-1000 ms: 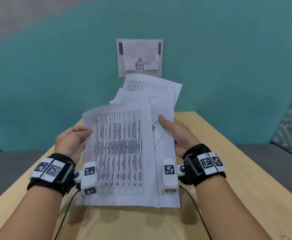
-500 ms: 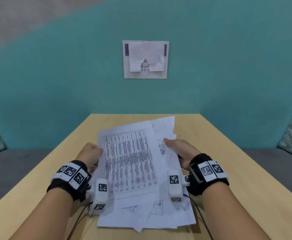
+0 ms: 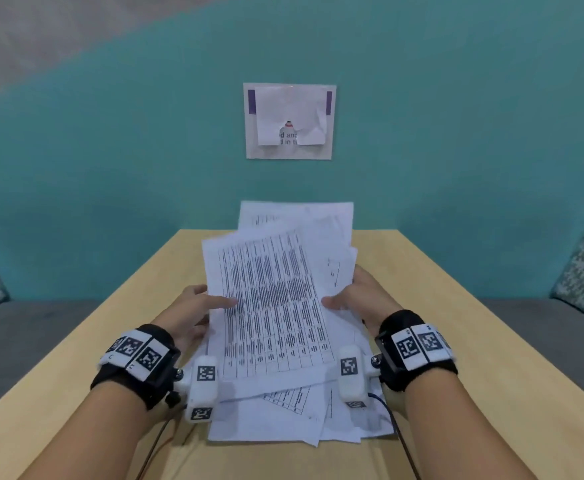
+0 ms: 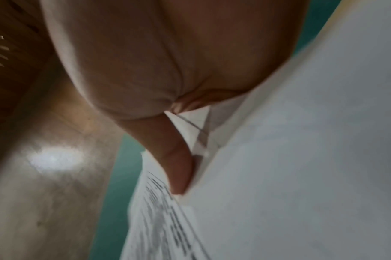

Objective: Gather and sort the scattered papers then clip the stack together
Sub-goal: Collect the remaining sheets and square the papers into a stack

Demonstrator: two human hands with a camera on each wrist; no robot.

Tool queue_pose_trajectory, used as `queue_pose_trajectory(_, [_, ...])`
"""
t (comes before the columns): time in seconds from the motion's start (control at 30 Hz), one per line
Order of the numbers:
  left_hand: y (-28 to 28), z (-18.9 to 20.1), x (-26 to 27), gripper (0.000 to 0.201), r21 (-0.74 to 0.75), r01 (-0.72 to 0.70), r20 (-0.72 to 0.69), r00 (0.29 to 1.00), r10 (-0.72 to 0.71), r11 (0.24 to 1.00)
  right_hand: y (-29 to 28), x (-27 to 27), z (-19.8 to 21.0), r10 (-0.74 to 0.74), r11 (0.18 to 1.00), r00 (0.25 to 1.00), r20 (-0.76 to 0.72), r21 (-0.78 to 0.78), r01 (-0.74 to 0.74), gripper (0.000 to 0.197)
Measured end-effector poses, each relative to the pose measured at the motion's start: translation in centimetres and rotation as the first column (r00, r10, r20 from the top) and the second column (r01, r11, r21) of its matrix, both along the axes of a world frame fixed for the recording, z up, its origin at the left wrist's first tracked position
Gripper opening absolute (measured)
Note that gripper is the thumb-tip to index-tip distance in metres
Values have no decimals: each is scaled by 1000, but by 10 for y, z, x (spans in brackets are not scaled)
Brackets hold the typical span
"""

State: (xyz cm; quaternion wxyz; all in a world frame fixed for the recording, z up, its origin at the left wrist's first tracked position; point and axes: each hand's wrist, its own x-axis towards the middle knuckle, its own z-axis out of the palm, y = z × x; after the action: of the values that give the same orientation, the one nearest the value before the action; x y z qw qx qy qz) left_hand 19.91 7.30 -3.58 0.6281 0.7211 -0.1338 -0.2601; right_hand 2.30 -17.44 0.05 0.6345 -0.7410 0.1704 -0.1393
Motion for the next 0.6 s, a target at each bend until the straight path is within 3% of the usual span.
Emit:
queue_pose_trajectory(0.1, [4, 24, -16, 52, -192, 64, -55, 996, -76, 979, 1, -3, 19, -52, 995, 986, 160, 98, 37, 56])
queue_pose_trajectory(0.17, [4, 36, -21, 45, -274, 109, -21, 993, -120, 956, 2, -4, 28, -107, 988, 968, 227, 132, 78, 52])
queue_pose_trajectory(0.23, [1, 45, -24, 45, -306, 131, 104, 989, -104, 943, 4, -3, 34, -162, 983, 940, 302, 131, 128, 48])
queue_pose_trajectory(0.3, [-7, 56, -34, 40, -329, 112, 236, 971, -33, 938, 10, 0, 39, -223, 974, 893, 392, 112, 195, 47])
queue_pose_trajectory(0.47, [-20, 71, -46, 19, -456, -28, 409, 881, 238, 889, 28, 1, 52, -306, 949, 745, 593, 124, 291, 41])
queue_pose_trajectory(0.6, [-18, 68, -43, 13, -414, -53, 474, 840, 264, 909, 34, 5, 50, -291, 955, 733, 615, 136, 265, 40])
